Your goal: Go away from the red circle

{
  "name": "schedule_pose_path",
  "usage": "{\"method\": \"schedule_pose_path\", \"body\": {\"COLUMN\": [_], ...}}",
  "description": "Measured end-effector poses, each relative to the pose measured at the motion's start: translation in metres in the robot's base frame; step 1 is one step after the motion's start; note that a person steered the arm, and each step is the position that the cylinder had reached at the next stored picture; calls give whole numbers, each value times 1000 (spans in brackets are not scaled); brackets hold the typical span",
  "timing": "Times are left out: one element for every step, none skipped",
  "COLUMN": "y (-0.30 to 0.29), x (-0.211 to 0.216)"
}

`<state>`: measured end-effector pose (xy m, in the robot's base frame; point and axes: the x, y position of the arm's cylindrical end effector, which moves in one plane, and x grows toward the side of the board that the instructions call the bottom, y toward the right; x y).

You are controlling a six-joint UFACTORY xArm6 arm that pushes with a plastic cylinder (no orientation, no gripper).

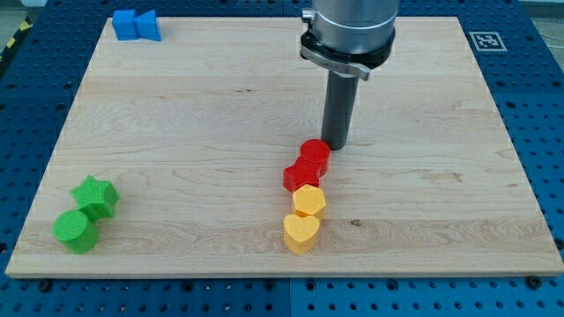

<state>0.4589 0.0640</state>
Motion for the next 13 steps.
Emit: {"method": "schedule_pose_path", "body": {"y": [-11, -33, -34, -35, -53, -91, -134, -151, -190, -225, -230, -230, -237], "x": [-21, -32, -32, -32, -32, -32, -32, -31, -31, -31, -31, -31, -30]}}
